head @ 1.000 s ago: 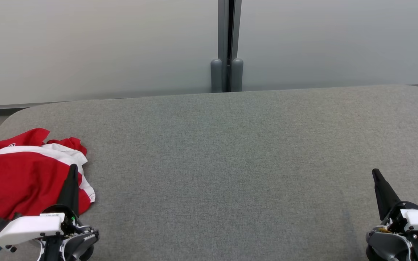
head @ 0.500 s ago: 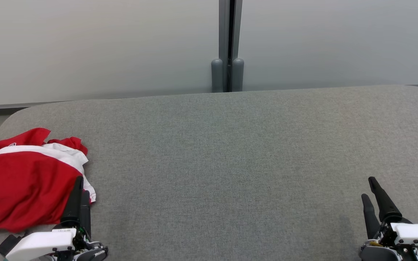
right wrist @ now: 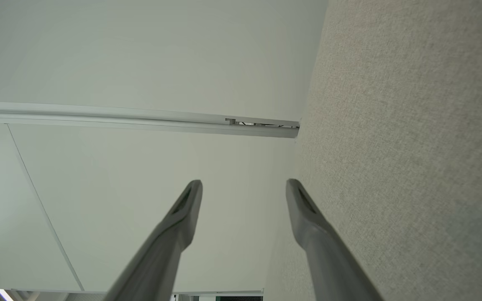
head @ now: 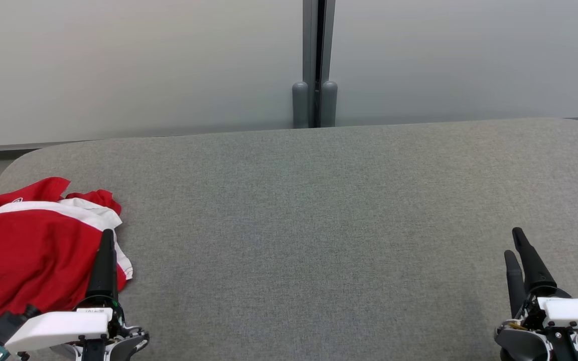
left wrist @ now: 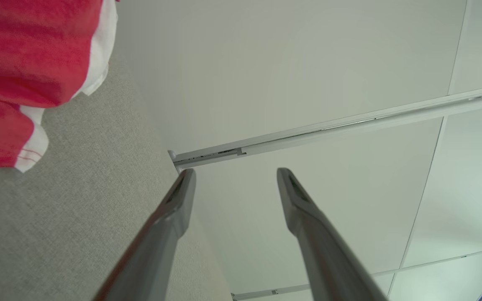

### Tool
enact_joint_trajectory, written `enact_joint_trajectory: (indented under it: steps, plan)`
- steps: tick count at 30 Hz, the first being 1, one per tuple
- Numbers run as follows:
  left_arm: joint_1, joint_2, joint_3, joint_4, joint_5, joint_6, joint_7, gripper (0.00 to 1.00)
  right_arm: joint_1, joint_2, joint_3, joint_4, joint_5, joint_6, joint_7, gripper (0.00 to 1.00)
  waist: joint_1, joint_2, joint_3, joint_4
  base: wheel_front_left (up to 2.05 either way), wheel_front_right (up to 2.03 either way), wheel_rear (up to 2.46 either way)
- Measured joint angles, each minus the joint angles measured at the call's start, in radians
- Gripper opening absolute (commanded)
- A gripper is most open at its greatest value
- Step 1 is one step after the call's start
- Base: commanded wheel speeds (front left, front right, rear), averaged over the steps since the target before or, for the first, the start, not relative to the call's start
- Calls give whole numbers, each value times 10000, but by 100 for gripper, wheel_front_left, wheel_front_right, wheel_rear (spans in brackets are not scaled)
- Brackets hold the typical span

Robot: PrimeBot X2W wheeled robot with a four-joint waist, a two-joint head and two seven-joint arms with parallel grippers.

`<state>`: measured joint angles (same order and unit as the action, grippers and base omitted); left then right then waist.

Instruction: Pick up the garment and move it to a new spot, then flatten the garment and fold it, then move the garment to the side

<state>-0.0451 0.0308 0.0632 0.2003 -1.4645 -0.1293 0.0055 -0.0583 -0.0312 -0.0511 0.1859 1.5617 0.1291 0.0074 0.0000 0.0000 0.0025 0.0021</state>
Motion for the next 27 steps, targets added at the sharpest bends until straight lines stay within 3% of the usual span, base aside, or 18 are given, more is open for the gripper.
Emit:
enact_joint_trajectory:
  steps: [12, 27]
  plan:
    - [-4, 25, -102, -500, 2188, 0, -451, 100, -62, -71, 207, -523, -1480, 0, -460, 100, 0, 0, -25, 15, 0, 0, 0]
    - [2, 73, -399, -802, 5509, 157, -949, 100, -141, -201, 349, -805, -4755, 0, -957, 100, 0, 0, -41, -1, 0, 0, 0]
